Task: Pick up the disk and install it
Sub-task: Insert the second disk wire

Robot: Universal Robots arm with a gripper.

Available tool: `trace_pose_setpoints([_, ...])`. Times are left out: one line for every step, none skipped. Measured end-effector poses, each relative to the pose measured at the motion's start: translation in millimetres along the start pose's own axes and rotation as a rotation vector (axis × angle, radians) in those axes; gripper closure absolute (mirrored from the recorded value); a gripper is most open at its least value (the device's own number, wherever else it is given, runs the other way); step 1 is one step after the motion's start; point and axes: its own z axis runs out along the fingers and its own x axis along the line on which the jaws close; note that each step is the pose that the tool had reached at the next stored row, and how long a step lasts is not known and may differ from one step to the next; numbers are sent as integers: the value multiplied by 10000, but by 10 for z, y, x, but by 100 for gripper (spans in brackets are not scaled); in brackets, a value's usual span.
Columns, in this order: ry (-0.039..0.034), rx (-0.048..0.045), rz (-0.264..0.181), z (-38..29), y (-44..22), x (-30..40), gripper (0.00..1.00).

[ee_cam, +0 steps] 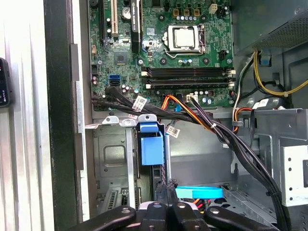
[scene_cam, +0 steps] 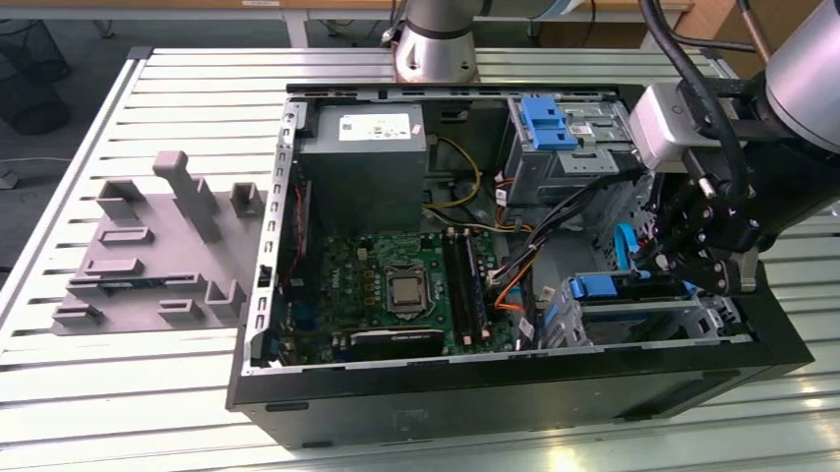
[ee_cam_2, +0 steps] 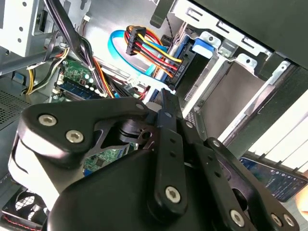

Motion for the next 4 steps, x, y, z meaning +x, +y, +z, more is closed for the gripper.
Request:
trace_pose_setpoints([1,-1,1,0,0,0,89])
trace_pose_setpoints([0,-2,0,0,0,0,89])
trace_pose_setpoints([1,-2,1,0,0,0,89])
trace_pose_setpoints([1,-3,1,0,0,0,89])
